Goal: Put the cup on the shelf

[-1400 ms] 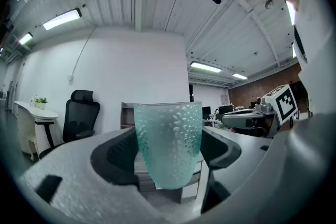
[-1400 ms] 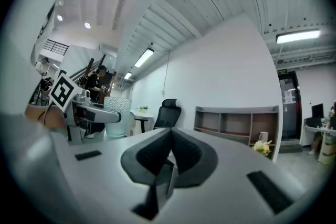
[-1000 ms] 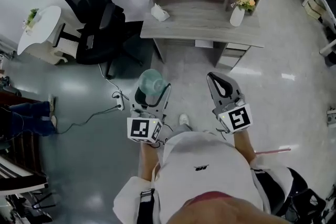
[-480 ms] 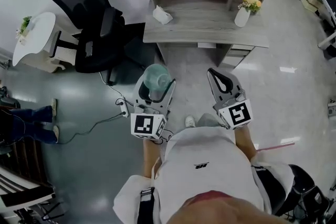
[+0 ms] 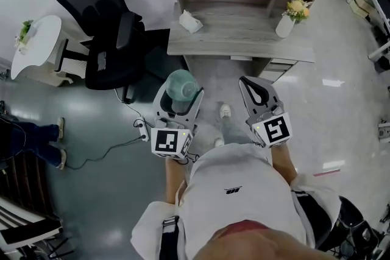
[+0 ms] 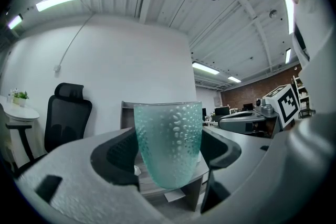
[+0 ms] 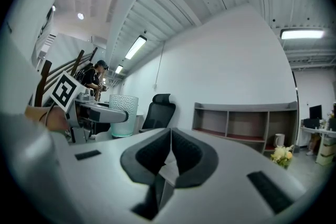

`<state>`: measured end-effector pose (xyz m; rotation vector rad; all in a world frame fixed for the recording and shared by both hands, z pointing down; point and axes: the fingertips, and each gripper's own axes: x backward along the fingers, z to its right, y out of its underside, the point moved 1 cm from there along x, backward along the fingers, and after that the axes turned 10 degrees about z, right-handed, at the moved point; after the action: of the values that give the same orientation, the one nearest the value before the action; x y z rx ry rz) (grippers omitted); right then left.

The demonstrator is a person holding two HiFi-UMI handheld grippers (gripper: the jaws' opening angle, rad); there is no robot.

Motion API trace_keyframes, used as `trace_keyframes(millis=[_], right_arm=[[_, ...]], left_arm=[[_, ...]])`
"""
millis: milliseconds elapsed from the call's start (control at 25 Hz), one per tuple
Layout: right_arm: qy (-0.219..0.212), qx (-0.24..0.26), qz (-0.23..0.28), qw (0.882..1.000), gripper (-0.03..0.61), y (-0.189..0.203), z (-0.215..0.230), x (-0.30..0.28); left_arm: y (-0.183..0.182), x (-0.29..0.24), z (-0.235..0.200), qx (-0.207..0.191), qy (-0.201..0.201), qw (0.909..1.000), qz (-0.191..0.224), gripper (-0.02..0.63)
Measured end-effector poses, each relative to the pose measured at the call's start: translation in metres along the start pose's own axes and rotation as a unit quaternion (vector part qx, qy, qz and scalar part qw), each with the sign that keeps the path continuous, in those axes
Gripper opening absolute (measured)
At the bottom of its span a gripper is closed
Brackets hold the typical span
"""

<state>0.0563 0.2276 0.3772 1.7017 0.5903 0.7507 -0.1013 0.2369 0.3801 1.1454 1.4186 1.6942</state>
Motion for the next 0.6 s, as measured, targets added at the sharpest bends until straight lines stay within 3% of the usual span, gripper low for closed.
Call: trace_keyframes(millis=[600], right_arm=[[-0.007, -0.009, -0.005, 1.000, 0.029, 0.030, 0.058, -0.089]], left_arm=[[0.025, -0.089, -0.054, -0.001, -0.003, 1.0000, -0.007, 0.373]])
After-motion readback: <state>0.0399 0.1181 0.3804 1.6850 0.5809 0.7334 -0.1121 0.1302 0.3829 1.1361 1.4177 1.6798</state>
